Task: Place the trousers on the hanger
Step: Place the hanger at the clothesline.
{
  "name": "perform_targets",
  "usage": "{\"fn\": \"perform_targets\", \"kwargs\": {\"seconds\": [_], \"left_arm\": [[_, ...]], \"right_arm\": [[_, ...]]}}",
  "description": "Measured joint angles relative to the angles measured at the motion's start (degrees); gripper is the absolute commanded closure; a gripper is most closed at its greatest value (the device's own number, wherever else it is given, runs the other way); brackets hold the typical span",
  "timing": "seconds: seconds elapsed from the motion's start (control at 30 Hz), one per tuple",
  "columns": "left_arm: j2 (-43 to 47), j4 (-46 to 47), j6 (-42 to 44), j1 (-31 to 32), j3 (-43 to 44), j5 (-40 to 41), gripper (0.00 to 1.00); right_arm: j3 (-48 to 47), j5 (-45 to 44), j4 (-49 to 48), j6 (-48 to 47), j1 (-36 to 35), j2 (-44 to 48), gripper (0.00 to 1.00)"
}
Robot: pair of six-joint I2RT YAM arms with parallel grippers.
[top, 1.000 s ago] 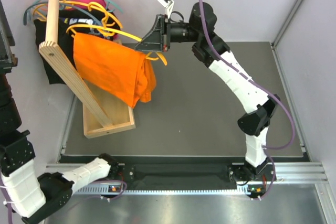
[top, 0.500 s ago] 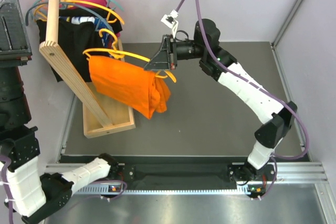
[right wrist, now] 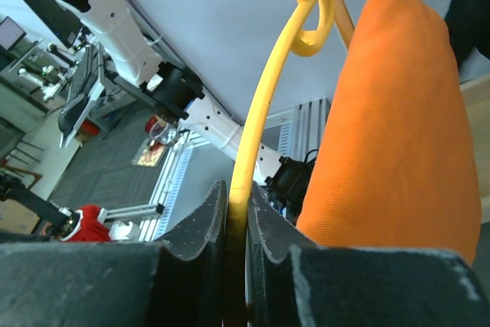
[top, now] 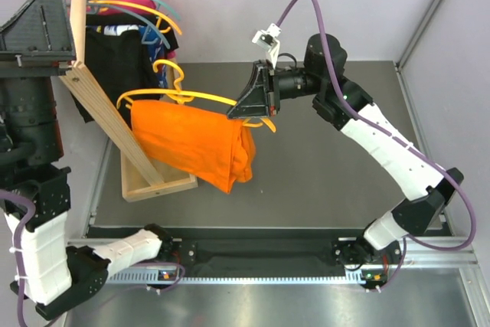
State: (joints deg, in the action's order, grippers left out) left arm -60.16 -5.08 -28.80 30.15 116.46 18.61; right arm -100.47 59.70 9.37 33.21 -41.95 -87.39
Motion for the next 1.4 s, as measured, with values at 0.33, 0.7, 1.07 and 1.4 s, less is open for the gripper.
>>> {"fn": "perform_targets", "kwargs": {"seconds": [0.33, 0.7, 1.07, 1.4], "left_arm": [[-1.25, -0.90, -0.15, 0.00, 0.35, 0.59, 0.09], [-1.03, -5.20, 4.68, 0.00, 2.95, 5.38, 0.10], [-0.72, -7.69, 5.31, 0.00, 1.92, 6.84, 0.12], [0.20, -9.62, 4.44, 0.00, -0.55, 7.72, 0.14]], "right_arm": [[-3.32, 2.75, -6.10, 3.87, -0.07, -5.09, 1.00], [-29.40, 2.71, -20.02, 13.11, -1.20, -29.27, 1.00], [-38.73, -1.03, -20.44, 15.43, -2.99, -37.64, 1.00], [-39.67, -5.11, -20.48, 13.75, -8.20, -38.18, 1.00]]}}
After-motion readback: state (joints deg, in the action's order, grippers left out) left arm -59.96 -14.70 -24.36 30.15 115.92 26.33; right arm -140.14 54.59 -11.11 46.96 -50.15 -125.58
